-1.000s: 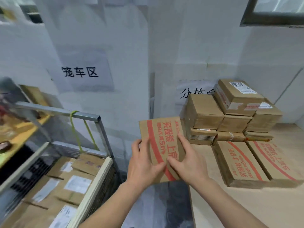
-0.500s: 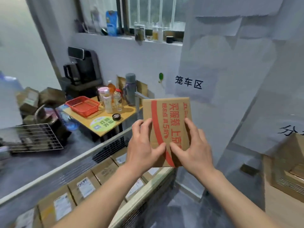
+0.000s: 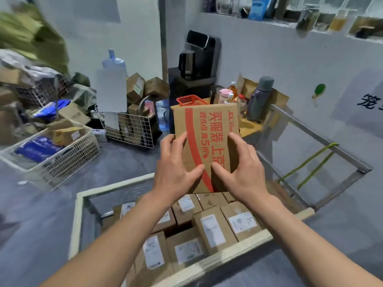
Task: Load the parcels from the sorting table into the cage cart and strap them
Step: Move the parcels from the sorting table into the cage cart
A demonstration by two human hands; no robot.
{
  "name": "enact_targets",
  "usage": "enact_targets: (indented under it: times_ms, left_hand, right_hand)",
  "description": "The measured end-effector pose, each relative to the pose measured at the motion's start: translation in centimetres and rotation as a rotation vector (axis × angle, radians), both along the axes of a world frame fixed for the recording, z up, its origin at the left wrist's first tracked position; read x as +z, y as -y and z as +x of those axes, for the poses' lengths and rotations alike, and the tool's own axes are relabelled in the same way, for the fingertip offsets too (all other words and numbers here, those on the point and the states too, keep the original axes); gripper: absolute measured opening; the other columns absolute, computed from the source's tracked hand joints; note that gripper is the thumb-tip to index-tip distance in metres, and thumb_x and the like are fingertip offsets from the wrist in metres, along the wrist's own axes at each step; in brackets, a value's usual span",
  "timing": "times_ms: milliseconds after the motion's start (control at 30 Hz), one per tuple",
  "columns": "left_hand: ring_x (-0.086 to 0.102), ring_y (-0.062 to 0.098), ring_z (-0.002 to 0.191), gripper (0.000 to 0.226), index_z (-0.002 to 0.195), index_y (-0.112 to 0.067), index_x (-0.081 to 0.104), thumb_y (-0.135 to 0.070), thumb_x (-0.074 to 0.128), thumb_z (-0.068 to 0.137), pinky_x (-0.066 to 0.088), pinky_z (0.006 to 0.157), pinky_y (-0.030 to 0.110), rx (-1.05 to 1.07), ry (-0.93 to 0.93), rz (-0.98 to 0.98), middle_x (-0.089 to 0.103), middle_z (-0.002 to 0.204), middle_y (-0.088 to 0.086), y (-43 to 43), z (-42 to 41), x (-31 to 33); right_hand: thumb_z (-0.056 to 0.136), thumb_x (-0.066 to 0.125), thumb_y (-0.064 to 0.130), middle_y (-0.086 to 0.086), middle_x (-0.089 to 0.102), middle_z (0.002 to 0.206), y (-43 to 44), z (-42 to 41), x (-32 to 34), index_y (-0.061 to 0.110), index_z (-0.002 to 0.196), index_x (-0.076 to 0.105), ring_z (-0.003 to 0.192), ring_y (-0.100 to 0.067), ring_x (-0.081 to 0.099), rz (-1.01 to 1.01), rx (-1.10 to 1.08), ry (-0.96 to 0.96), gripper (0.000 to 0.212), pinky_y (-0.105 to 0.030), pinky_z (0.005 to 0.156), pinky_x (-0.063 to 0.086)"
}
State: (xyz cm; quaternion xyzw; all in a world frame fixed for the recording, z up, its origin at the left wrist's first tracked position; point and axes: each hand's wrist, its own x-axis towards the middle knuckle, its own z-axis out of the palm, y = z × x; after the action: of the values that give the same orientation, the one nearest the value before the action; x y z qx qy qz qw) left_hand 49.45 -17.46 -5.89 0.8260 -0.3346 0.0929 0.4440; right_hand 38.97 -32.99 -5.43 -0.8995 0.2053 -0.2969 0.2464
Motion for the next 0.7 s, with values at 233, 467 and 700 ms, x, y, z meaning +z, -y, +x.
enact_targets:
  times_ms: [233,467,700]
  left_hand:
    - [0.042,0.008,0.119,0.091,0.151,-0.022,0.028,-0.037,0.080,0.079,0.037,0.092,0.020,0.093,-0.123,0.101,0.026,0.148,0.005,-6.9,4.6,-5.9]
    - [0.038,0.018,0.134,0.094,0.151,-0.034,0.019,-0.042,0.078,0.078,0.042,0.107,0.039,0.167,-0.416,0.253,0.021,0.147,-0.004,-8.4,4.1,-18.0]
    - [0.043,0.016,0.129,0.092,0.151,-0.039,0.012,-0.034,0.075,0.084,0.040,0.106,0.032,0.138,-0.771,0.443,0.008,0.153,-0.008,-6.9,1.1,-30.6]
  right_hand:
    - [0.081,0.075,0.045,0.003,0.049,0.133,-5.9,6.3,-5.9,0.036,0.148,0.029,0.117,-0.010,0.047,0.057,0.099,-0.108,0.082,-0.029,0.093,0.044]
    - [0.078,0.076,0.048,0.005,0.051,0.136,-6.4,7.5,-17.5,0.038,0.148,0.029,0.122,-0.012,0.048,0.176,0.193,-0.359,0.084,-0.038,0.102,0.045]
    - [0.079,0.070,0.051,0.001,0.050,0.135,-4.3,5.7,-30.4,0.038,0.148,0.026,0.111,-0.022,0.058,0.258,0.290,-0.728,0.083,-0.040,0.092,0.051]
